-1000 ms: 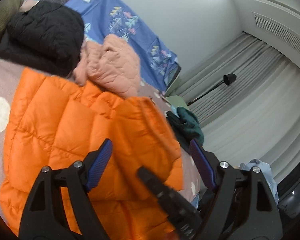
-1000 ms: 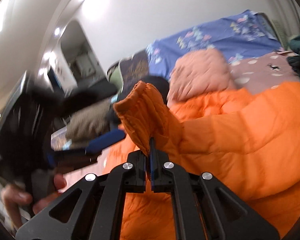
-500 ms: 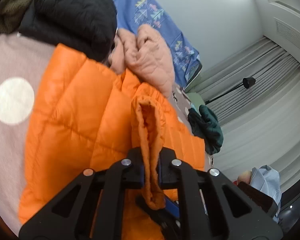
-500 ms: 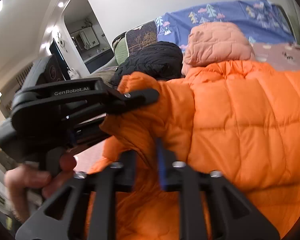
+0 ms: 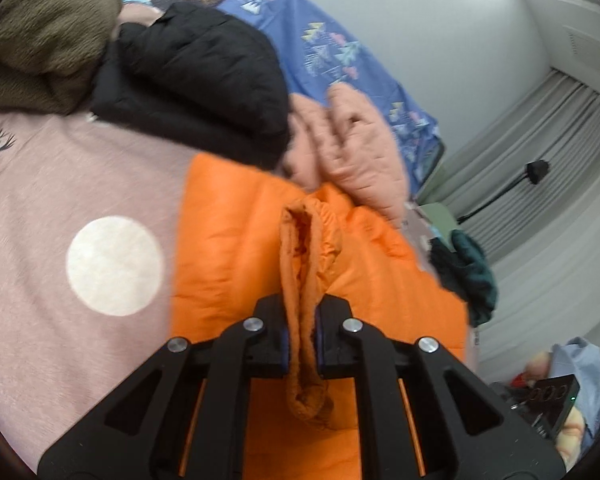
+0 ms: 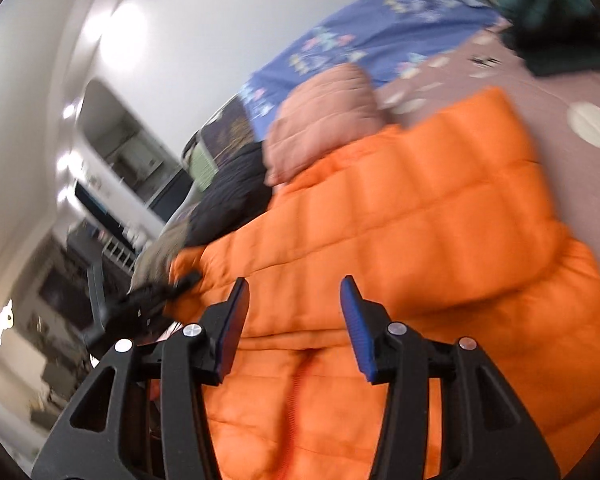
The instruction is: Fold large clothes
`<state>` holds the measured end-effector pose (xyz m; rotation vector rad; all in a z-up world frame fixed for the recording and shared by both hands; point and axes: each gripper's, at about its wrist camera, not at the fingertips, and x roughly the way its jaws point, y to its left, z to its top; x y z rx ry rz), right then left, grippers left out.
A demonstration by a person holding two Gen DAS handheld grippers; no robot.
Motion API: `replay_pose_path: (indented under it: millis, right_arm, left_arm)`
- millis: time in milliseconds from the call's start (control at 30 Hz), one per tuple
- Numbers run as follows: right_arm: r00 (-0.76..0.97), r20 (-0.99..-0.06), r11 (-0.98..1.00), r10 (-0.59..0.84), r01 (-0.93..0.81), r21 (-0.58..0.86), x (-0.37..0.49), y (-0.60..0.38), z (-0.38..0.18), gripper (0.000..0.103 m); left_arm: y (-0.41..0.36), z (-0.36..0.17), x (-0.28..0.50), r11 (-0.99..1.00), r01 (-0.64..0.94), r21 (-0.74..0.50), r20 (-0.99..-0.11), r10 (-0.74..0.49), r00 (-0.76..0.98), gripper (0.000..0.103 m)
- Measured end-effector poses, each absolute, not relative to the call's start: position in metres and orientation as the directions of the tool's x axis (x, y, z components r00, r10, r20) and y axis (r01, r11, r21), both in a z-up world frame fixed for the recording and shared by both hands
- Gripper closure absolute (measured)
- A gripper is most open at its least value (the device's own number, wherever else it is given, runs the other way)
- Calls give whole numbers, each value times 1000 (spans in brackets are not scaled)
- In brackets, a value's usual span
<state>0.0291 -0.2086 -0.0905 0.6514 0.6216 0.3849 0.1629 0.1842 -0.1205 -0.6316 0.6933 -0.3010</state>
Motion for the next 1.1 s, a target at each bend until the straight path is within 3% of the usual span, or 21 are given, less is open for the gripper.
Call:
replay_pose_path:
  millis: [67,100,233,300,433,667,867,1100]
  right_arm:
    - [758,-415,726,503,-111,679,21,-223,-98,55]
    - [761,-418,724,497,-98,682,18,-230,-102,55]
    - [771,-425,715,474,-55,697,1,-254,-110,55]
    - [782,-414,710,466,-51,703,-12,-267,-108,55]
    - [810,-376,691,450,-49,721,-33,-290,-102,55]
    - [824,-374,719,425,-57,692,-67,-318,-104,55]
    - [799,-455,781,393,-28,624,-111,-341,-137,54]
    - [725,-511,757,462,-21,653,-147,-346,-172,53]
  left_arm:
    - [185,-130,164,804,22,-594,-542,-420,728,87]
    - [185,-133,165,814,10,-580,-559,-408,722,77]
    - [190,-132,162,838,-19,-545,-588,-365,722,55]
    - [196,-123,156,851,-29,-525,-579,-331,745,37]
    - [214,-109,136,804,11,-594,-517,-392,761,36]
    - [239,-102,75,814,8,-581,-487,-356,798,36]
    - [238,-126,-11,838,45,-545,-532,-386,754,35]
    - [235,-162,-80,835,86,-544,-587,-452,672,35]
